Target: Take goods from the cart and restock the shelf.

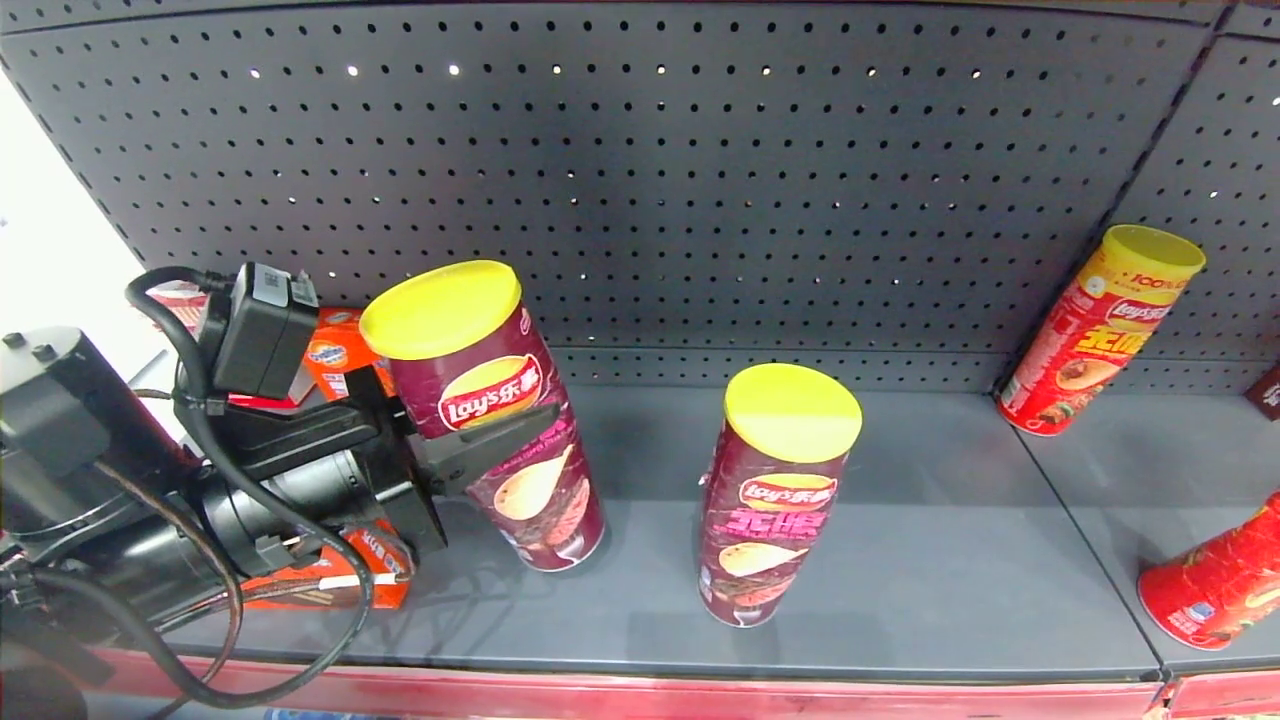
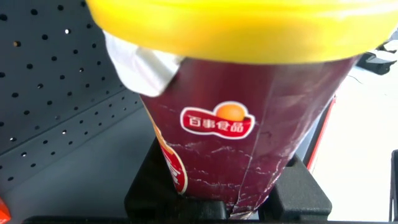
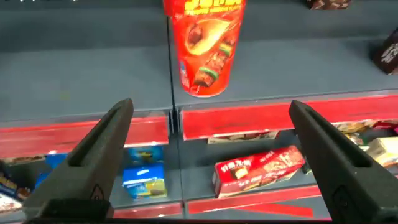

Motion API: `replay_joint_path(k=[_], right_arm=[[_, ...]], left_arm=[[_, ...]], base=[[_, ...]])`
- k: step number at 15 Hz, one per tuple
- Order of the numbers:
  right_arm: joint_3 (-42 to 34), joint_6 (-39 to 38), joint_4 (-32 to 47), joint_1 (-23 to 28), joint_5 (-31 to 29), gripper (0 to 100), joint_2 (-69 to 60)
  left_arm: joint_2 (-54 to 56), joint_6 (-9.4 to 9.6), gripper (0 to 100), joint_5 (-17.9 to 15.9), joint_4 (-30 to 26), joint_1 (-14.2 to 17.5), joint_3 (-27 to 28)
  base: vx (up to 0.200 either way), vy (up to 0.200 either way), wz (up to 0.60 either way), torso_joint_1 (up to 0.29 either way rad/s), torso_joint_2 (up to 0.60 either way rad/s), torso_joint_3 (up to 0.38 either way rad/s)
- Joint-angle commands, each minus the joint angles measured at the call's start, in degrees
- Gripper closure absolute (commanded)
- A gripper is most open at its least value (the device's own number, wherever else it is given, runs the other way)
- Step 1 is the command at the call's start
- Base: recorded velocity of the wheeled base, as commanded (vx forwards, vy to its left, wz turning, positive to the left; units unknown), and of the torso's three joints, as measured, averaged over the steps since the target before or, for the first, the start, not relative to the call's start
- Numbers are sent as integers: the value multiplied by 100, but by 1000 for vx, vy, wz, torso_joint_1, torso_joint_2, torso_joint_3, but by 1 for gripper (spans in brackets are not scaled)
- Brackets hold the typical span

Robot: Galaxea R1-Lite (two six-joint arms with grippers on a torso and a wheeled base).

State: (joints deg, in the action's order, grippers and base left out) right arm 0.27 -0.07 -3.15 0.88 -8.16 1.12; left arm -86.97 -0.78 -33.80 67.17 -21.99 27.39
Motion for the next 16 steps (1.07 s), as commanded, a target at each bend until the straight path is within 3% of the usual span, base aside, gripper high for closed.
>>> replay_joint_path(k=[1,2,8,12,14,16], right_arm=[[-27,-19,77,9,587,0,-95],[-18,7,385,9,657,0,-95],[-27,34,341,9,684,0,-95],[-27,34,341,9,684,0,-95],[-27,34,341,9,684,0,-86],[-27,34,341,9,684,0,-86]], left_arm=[[4,-1,100,-3,7,-16,12],[4,-1,100,-12,7,-24,21],[22,-1,100,14,-46,11,-23],[-31,-10,100,23,-257,-7,504],[-48,16,100,23,-899,-16,891],[-136,368,100,-12,-2164,-86,1857]], base=[[0,0,0,0,0,0],[0,0,0,0,0,0],[0,0,0,0,0,0],[0,0,0,0,0,0],[0,0,0,0,0,0],[0,0,0,0,0,0]])
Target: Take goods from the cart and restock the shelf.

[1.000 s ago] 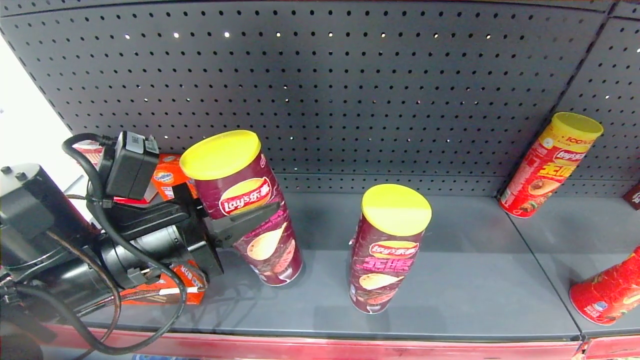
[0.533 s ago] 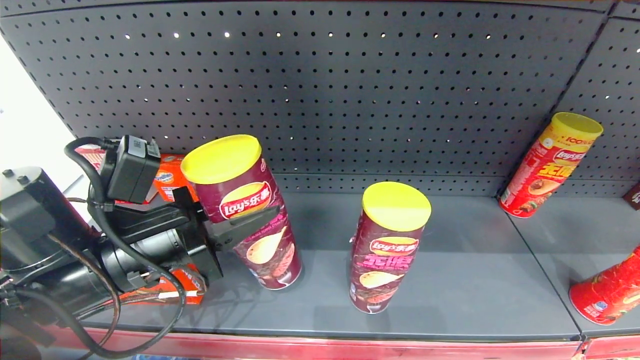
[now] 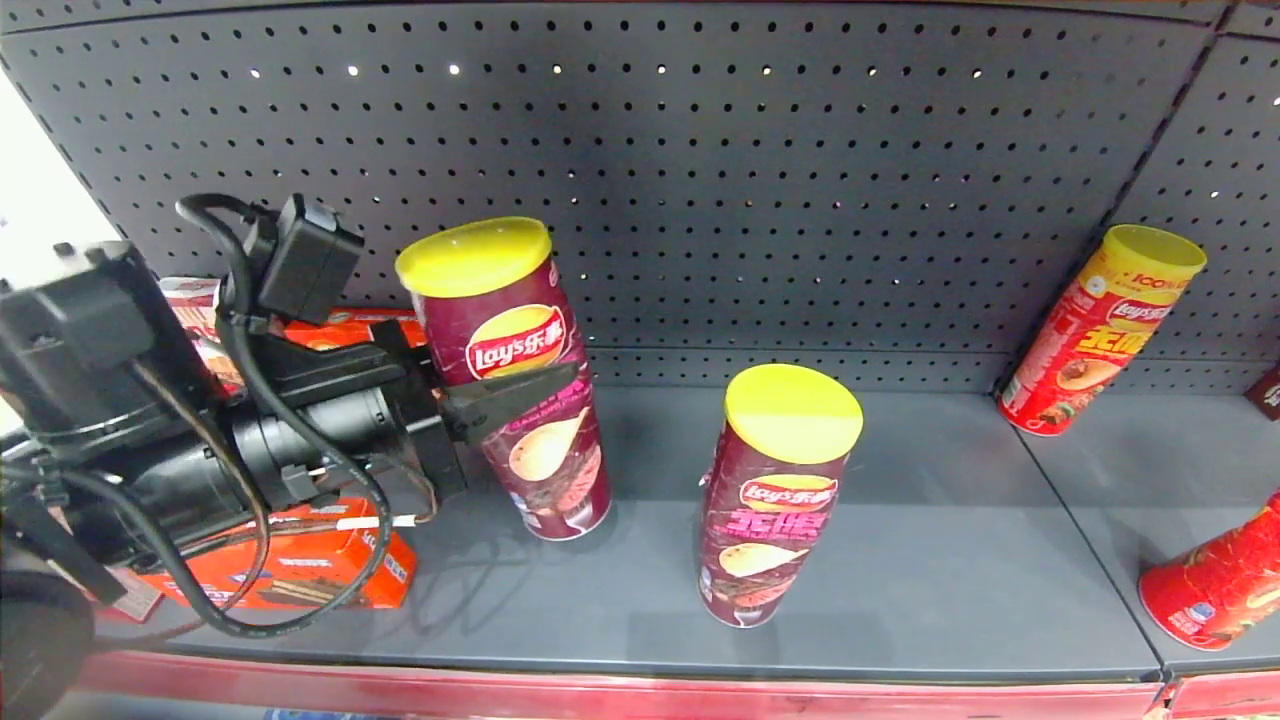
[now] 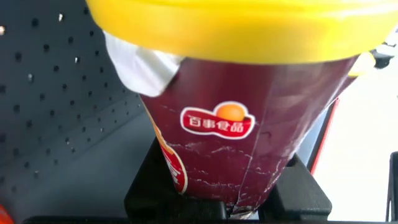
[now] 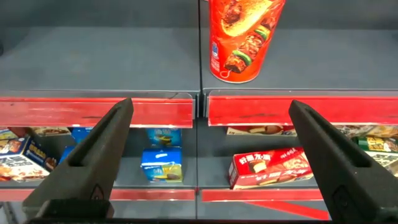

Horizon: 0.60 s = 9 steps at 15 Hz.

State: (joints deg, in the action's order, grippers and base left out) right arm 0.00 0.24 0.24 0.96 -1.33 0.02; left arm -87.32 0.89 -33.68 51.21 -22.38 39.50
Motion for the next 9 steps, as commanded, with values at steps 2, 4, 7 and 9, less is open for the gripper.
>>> replay_joint_path(k=[2,4,7,9], right_arm=[[0,2,2,0,1,0,24],[0,2,2,0,1,0,24],[0,2,2,0,1,0,24],[0,2,2,0,1,0,24]], left_arm=[[-242,350,100,-288,-1377,-73,1165],[-725,711,100,-613,-1579,-47,1631],[-1191,728,100,-631,-1535,-214,2009],[-1560,807,100,-683,-1509,-179,2475]], base=[[0,0,0,0,0,0],[0,0,0,0,0,0],[0,0,0,0,0,0],[0,0,0,0,0,0]])
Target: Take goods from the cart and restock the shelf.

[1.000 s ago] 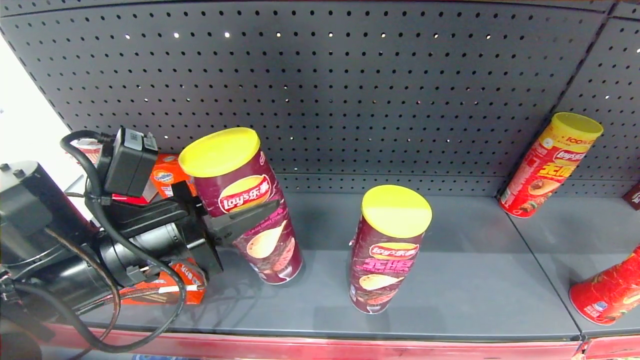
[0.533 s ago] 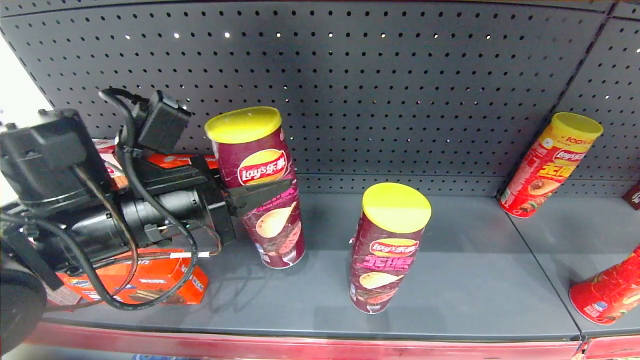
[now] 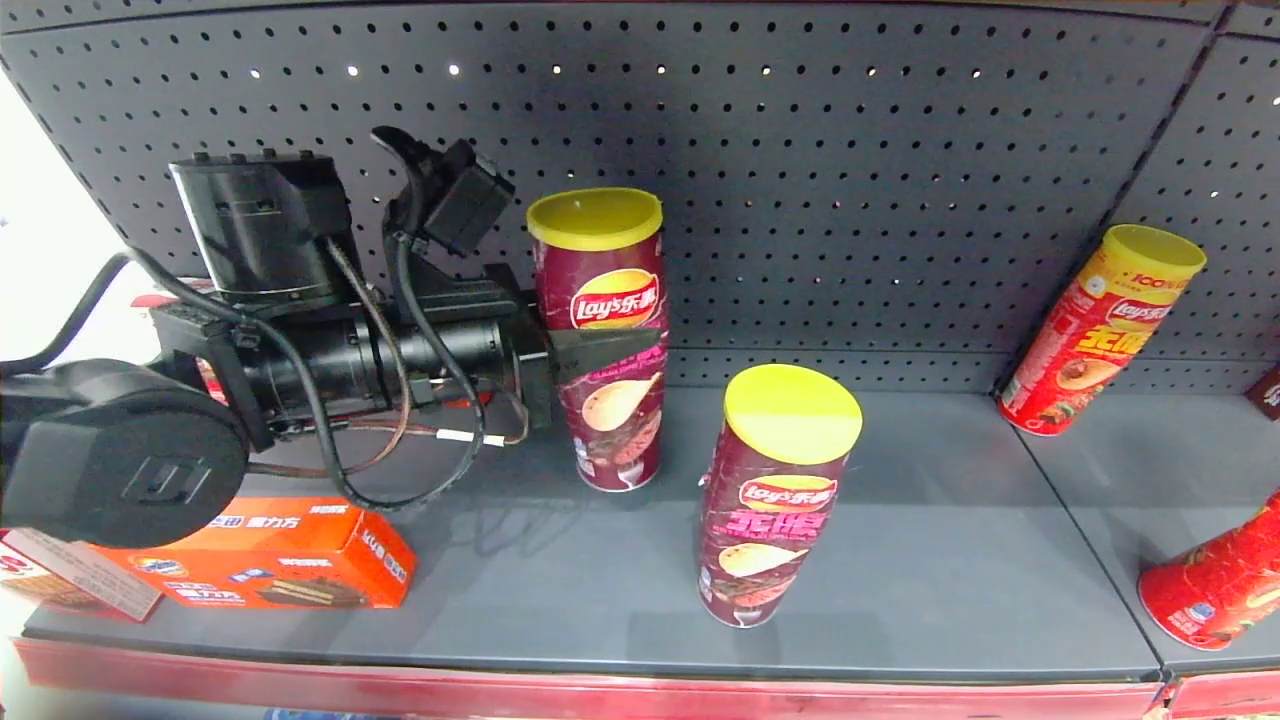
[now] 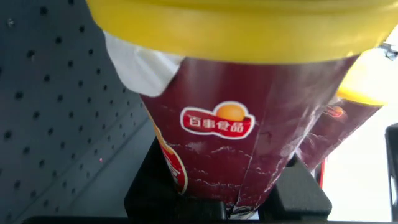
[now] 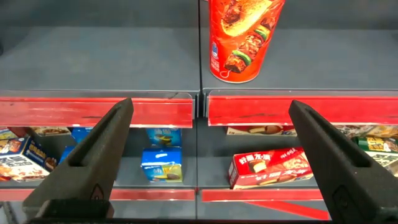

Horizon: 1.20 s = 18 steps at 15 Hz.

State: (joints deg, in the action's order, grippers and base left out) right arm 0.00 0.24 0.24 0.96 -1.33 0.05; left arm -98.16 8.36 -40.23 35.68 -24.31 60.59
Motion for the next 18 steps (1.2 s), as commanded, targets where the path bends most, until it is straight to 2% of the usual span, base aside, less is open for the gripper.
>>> replay_joint_path(k=[1,2,5,8,10,18], right_arm=[[0,2,2,0,1,0,21],[0,2,2,0,1,0,21],[0,2,2,0,1,0,21],[0,2,2,0,1,0,13],[0,2,2,0,1,0,21],[0,2,2,0,1,0,13]], left_arm=[[-599,131,100,-64,97,31,472],[-793,298,100,-82,97,5,682],[-1083,271,100,-108,27,-136,937],[-1381,262,100,-134,-17,-144,1113],[-1882,298,100,-126,0,-144,1605],[-2515,262,100,-134,-17,-241,2537]], base=[[0,0,0,0,0,0],[0,0,0,0,0,0],[0,0,0,0,0,0],[0,0,0,0,0,0],[0,0,0,0,0,0],[0,0,0,0,0,0]])
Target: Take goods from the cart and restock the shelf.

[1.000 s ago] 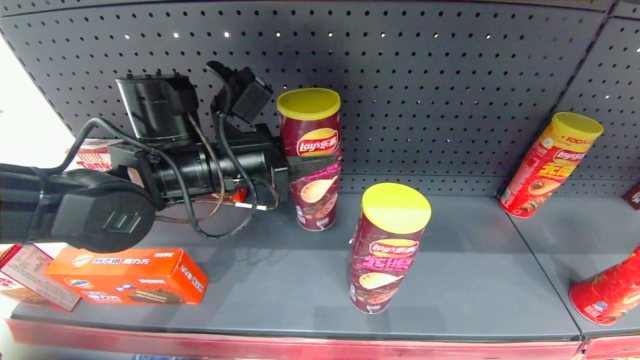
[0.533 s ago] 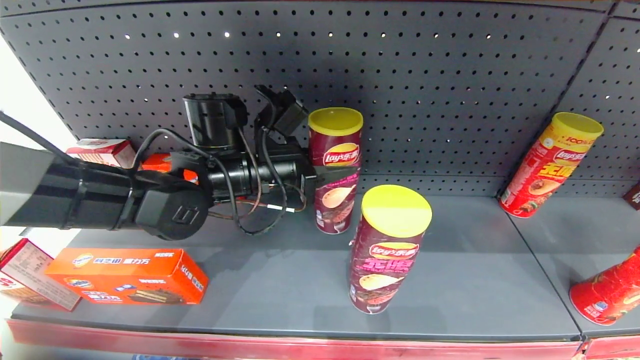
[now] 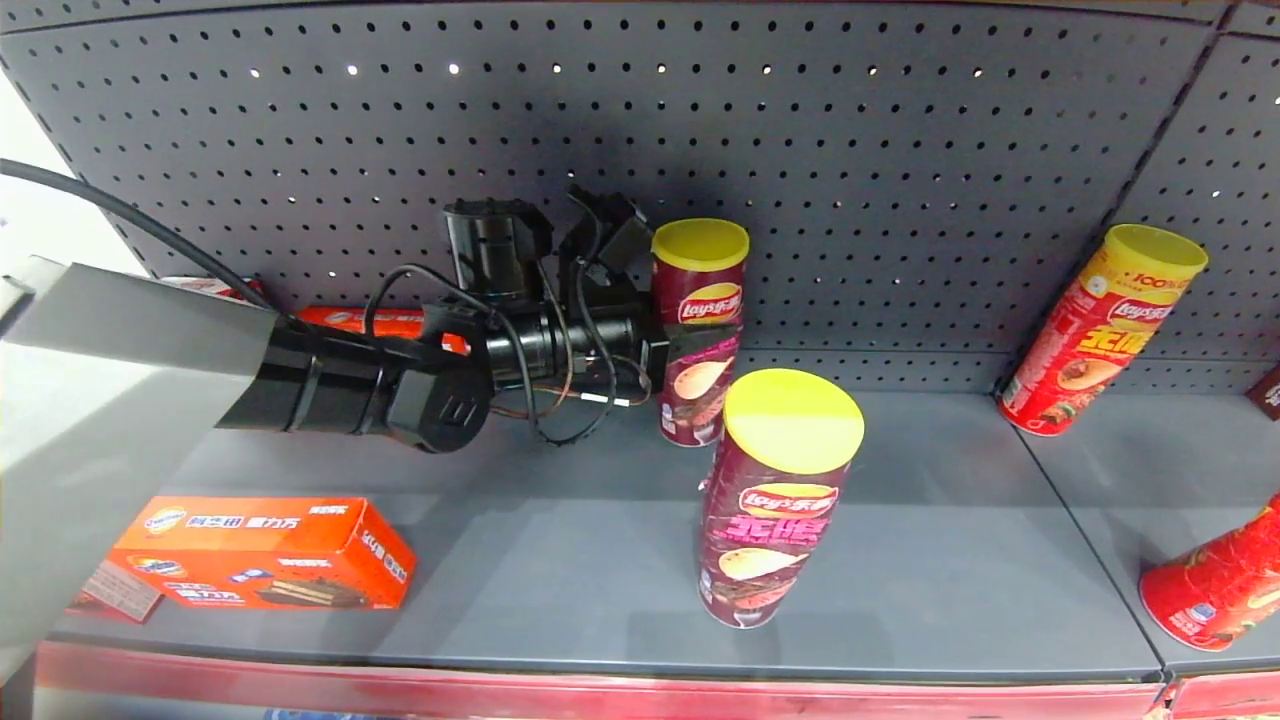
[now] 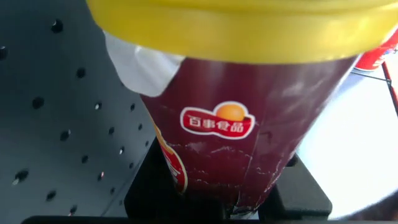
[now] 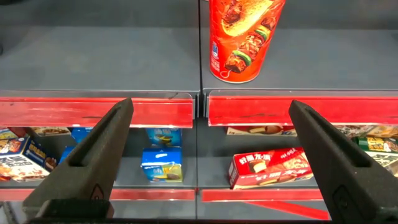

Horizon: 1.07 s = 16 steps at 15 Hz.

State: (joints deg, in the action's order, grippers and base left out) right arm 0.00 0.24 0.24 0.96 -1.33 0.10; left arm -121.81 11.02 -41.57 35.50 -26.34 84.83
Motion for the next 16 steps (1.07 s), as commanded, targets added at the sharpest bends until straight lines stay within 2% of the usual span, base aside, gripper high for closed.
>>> replay_joint_path(k=[1,7,8,12,14,16], right_arm=[[0,2,2,0,1,0,17],[0,2,2,0,1,0,17],[0,2,2,0,1,0,17],[0,2,2,0,1,0,17],[0,2,2,0,1,0,17],[0,2,2,0,1,0,17]], left_arm=[[-185,-3,100,0,1,-55,139],[-203,32,100,-9,1,-125,51],[-203,41,0,-9,1,-125,24],[-168,32,0,44,1,-90,-178],[131,58,0,96,-8,-46,-582],[588,120,0,562,1,-29,-1276]], base=[[0,0,0,0,0,0],[0,0,0,0,0,0],[0,0,0,0,0,0],[0,0,0,0,0,0],[0,0,0,0,0,0],[0,0,0,0,0,0]])
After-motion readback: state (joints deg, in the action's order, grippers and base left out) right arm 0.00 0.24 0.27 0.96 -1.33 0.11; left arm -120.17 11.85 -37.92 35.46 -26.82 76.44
